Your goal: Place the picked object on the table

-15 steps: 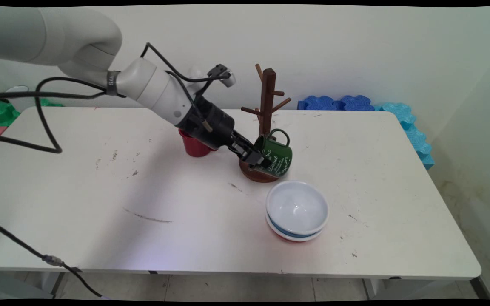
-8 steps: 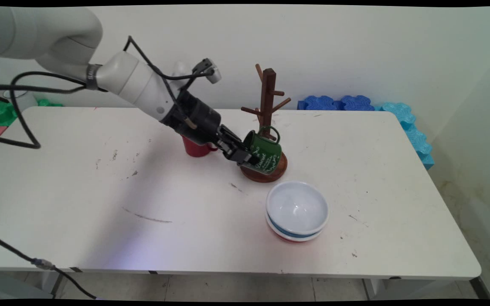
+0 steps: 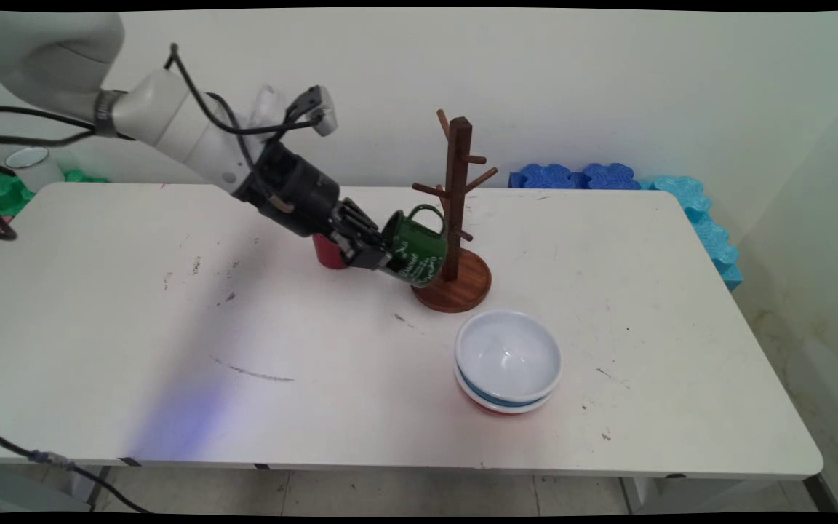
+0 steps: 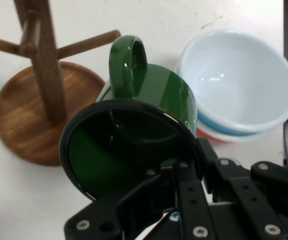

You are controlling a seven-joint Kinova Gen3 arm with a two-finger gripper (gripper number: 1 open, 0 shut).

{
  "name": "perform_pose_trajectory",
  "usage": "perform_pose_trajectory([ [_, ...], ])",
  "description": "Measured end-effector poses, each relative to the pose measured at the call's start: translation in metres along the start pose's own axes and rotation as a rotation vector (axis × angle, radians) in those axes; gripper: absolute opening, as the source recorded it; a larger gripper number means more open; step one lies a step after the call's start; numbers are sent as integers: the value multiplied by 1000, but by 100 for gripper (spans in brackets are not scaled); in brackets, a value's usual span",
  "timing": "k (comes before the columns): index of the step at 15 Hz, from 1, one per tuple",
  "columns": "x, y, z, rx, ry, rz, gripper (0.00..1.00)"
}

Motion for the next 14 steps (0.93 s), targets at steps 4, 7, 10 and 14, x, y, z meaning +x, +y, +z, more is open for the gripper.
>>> perform_pose_trajectory([
  [4, -7, -2, -20, 34, -31, 84, 0],
  [7, -11, -2, -32, 59, -59, 144, 0],
  [10, -15, 0, -40, 84, -93, 203, 0],
  [14, -21, 2, -46, 119, -146, 268, 0],
])
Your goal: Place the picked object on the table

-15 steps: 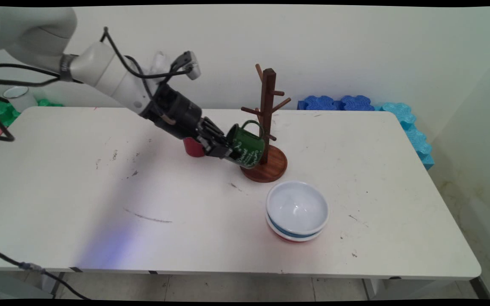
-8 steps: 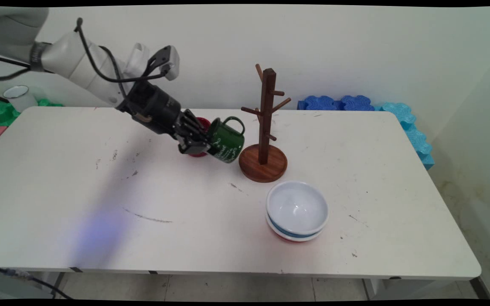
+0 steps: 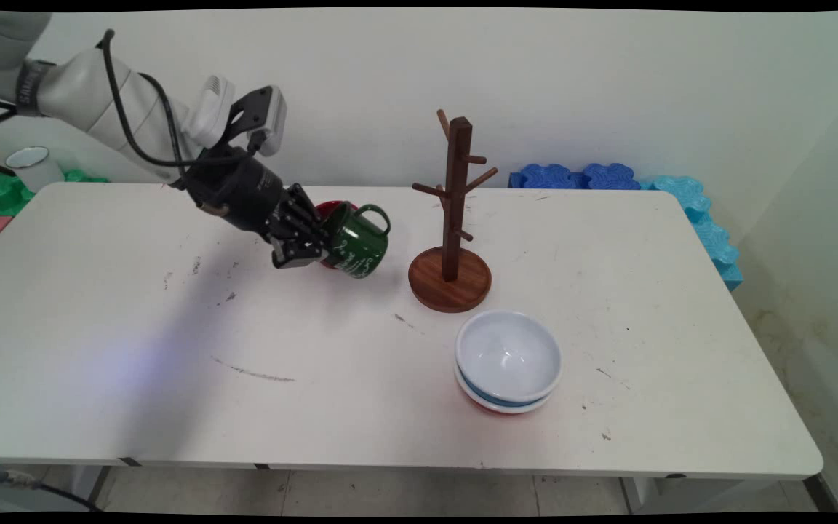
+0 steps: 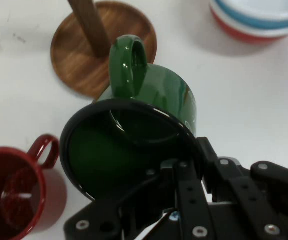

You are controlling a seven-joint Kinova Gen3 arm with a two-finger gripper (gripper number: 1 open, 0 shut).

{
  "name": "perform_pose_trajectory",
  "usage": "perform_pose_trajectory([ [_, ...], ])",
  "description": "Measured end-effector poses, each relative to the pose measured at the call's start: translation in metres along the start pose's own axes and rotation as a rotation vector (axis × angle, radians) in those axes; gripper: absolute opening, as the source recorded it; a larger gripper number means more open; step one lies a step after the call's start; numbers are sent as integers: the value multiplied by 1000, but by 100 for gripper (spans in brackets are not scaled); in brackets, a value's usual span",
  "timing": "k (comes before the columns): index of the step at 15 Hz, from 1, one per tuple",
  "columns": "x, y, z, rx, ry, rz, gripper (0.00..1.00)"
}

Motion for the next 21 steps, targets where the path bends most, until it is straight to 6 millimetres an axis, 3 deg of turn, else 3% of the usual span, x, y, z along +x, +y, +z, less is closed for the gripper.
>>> perform_pose_trajectory([
  [8, -18, 7, 3, 47, -105, 79, 0],
  [21, -45, 6, 23, 106, -238, 126, 0],
])
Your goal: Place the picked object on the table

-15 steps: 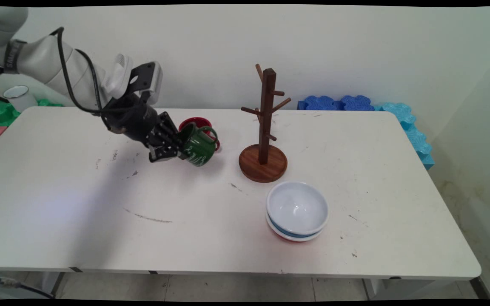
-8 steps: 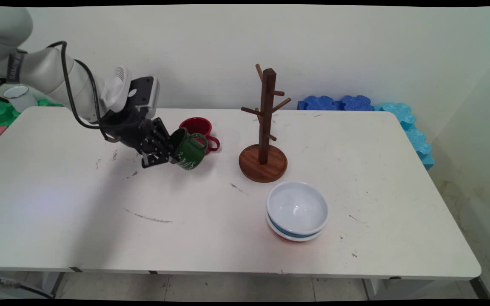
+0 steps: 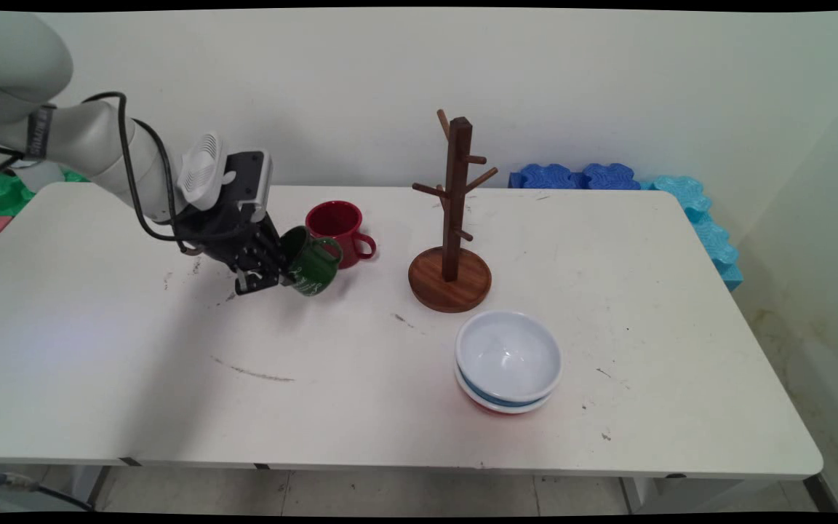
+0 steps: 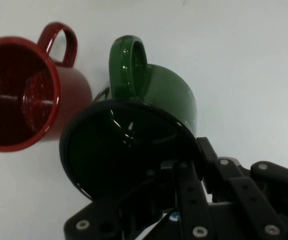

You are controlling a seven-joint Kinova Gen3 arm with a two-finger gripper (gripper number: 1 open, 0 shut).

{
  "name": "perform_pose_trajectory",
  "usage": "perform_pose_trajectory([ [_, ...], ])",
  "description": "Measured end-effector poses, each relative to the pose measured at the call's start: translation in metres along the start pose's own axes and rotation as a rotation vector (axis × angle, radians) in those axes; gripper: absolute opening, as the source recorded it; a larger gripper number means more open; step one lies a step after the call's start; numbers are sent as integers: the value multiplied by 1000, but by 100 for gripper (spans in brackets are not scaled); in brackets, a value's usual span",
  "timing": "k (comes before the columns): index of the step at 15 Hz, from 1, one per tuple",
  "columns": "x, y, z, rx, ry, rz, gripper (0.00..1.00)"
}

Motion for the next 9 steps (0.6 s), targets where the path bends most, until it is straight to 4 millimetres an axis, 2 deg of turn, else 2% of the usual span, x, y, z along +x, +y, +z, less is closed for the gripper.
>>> perform_pose_trajectory([
  [9, -12, 1, 15, 21, -61, 10, 0],
])
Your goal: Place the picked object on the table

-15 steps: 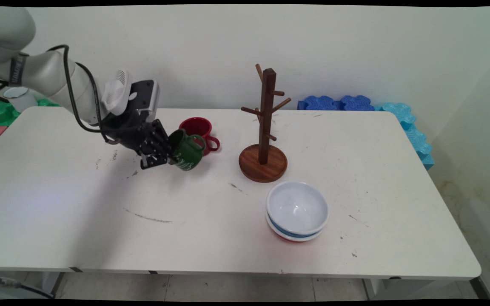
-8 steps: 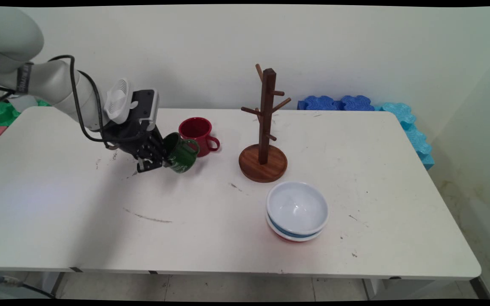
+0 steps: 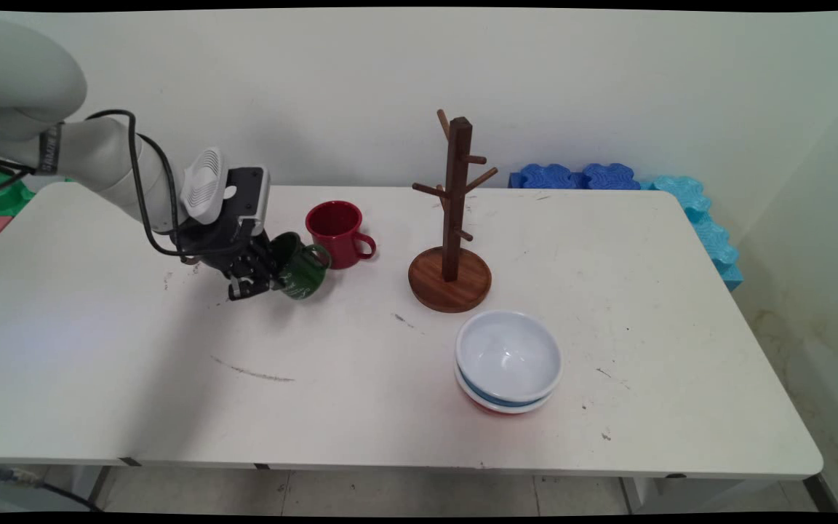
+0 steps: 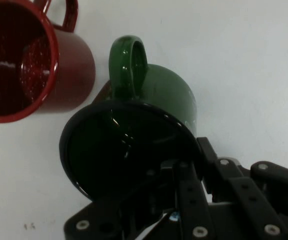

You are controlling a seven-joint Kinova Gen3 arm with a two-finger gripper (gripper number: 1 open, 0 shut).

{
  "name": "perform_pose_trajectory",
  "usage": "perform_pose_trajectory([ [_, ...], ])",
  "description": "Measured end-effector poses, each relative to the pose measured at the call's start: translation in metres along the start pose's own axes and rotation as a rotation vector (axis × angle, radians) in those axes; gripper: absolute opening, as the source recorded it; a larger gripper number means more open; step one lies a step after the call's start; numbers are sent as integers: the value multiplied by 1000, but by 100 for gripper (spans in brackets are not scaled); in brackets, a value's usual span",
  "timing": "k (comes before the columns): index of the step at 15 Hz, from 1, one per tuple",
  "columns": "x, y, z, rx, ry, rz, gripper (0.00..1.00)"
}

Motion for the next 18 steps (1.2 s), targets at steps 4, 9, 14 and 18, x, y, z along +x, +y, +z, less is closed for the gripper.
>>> perform_pose_trajectory([
  [4, -4, 0, 6, 6, -19, 2, 0],
  [9, -6, 0, 12, 10, -33, 3, 0],
  [14, -7, 0, 17, 11, -42, 3, 0],
  [18, -7, -1, 20, 11, -46, 3, 0],
])
